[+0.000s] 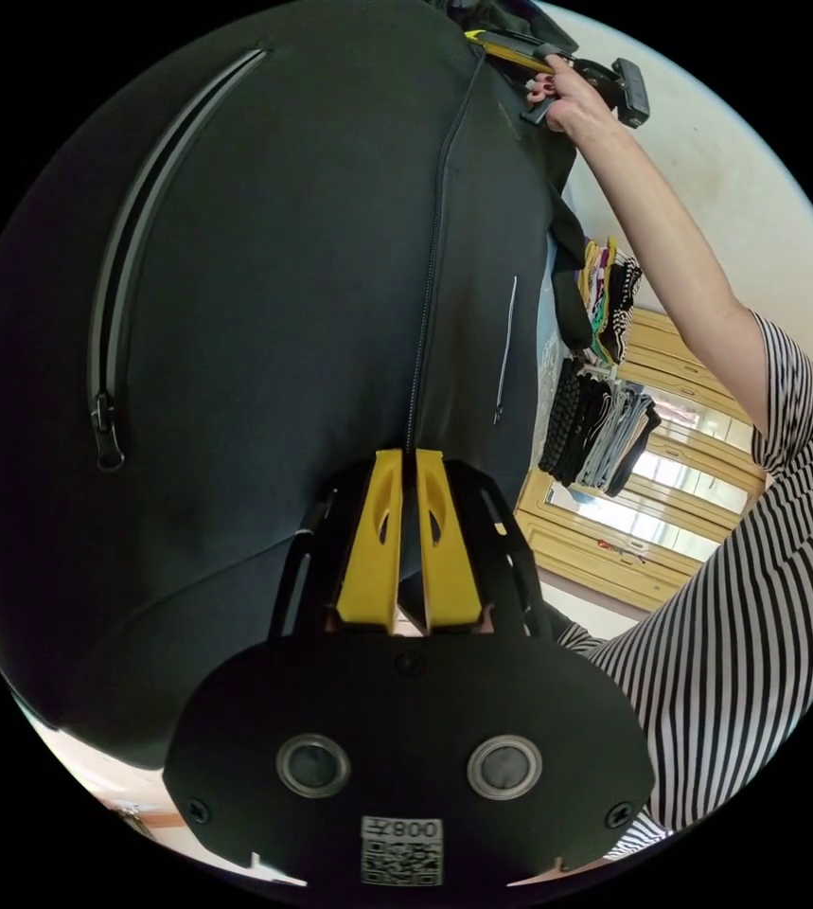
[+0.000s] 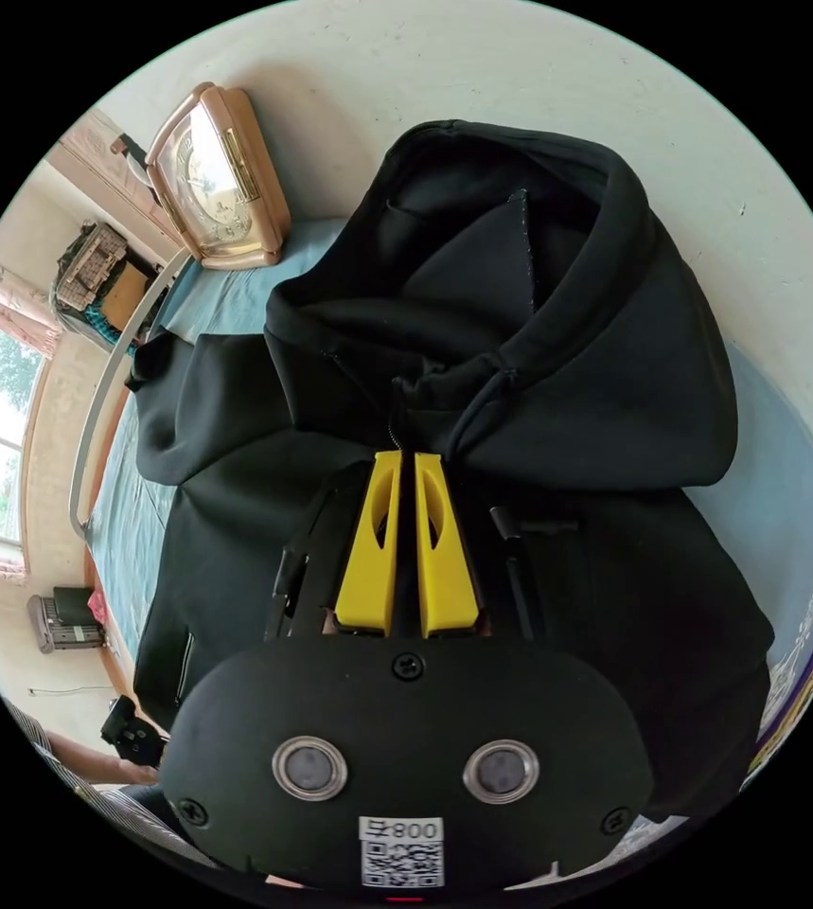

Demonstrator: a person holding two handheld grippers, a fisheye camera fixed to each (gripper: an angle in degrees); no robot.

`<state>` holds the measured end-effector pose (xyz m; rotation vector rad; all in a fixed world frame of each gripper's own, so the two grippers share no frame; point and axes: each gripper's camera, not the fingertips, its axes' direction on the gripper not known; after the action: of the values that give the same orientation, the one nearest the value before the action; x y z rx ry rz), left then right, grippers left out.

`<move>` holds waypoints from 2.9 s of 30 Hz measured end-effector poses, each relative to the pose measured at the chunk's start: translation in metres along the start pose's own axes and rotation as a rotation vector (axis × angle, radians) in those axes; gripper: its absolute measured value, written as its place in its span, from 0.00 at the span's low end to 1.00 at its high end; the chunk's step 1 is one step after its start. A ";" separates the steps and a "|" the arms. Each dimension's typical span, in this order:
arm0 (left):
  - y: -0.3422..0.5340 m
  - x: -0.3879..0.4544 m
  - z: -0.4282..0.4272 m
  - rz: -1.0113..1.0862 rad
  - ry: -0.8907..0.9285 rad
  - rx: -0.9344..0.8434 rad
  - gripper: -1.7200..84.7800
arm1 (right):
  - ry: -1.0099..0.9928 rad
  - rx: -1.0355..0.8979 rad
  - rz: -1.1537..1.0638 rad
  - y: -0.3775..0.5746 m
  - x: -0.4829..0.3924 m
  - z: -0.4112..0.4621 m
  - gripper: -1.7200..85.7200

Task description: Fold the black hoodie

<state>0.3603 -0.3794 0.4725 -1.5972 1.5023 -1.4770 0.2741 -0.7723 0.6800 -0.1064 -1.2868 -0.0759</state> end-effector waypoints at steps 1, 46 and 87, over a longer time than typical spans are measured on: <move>0.002 0.004 -0.001 0.009 -0.007 0.003 0.06 | -0.009 -0.003 0.004 0.000 0.002 -0.001 0.06; 0.131 0.208 -0.068 0.014 -0.435 -0.046 0.02 | -0.210 -0.446 -0.280 0.309 -0.132 -0.007 0.02; -0.088 0.494 -0.274 0.276 -0.522 0.604 0.12 | 0.286 -0.083 0.261 0.202 0.053 -0.180 0.01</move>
<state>0.0497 -0.7219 0.8097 -1.2134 0.8306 -1.0950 0.4839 -0.5934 0.6740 -0.3224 -0.9756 0.0773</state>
